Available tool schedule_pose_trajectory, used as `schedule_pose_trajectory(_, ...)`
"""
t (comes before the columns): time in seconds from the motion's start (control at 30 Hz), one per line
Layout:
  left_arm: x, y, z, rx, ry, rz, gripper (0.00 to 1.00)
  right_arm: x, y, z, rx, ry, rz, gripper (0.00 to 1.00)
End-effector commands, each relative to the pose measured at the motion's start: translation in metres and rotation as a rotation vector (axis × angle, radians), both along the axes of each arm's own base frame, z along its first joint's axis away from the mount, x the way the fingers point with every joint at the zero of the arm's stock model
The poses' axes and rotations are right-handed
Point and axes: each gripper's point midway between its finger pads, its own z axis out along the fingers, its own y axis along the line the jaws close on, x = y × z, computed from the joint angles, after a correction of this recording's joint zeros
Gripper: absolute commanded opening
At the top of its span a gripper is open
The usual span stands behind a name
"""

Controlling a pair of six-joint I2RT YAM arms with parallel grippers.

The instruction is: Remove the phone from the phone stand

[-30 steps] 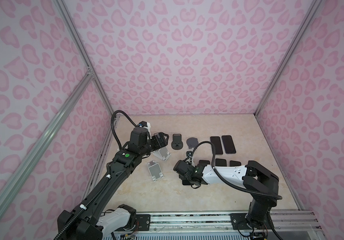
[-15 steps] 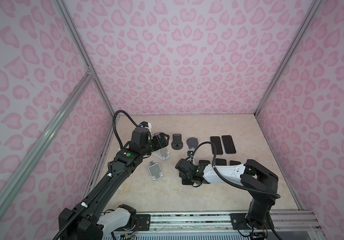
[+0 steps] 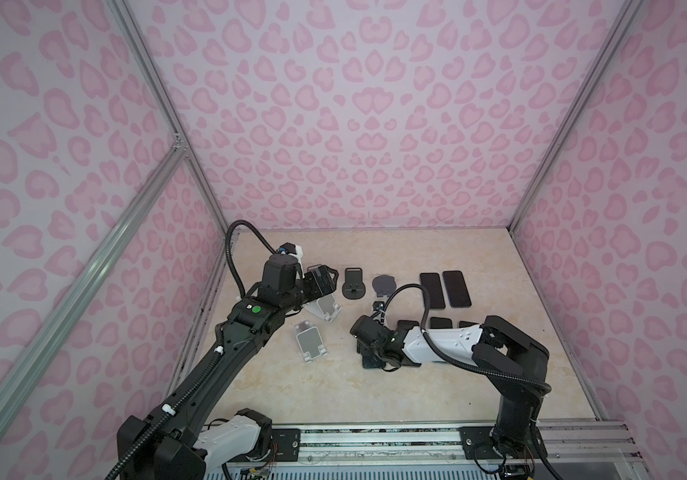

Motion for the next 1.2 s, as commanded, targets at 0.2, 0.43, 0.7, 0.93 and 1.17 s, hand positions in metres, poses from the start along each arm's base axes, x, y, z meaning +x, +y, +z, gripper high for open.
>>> schedule_pose_trajectory(0.2,0.002,-0.001,0.009,-0.005,-0.031,-0.003,0.96,-0.015,-0.026,-0.033,-0.087,0.104,0.000,0.70)
schedule_pose_trajectory(0.43,0.003,0.000,0.009,0.000,-0.031,0.002,0.96,-0.017,-0.025,-0.037,-0.089,0.120,0.009,0.73)
schedule_pose_trajectory(0.7,0.001,-0.001,0.011,0.003,-0.038,-0.002,0.96,-0.021,-0.026,-0.035,-0.103,0.132,0.019,0.75)
schedule_pose_trajectory(0.93,0.002,0.000,0.009,0.016,-0.038,0.006,0.96,-0.024,-0.034,-0.032,-0.114,0.123,0.004,0.75)
schedule_pose_trajectory(1.17,0.002,0.000,0.007,0.019,-0.033,0.007,0.96,-0.029,-0.039,-0.037,-0.126,0.135,0.006,0.77)
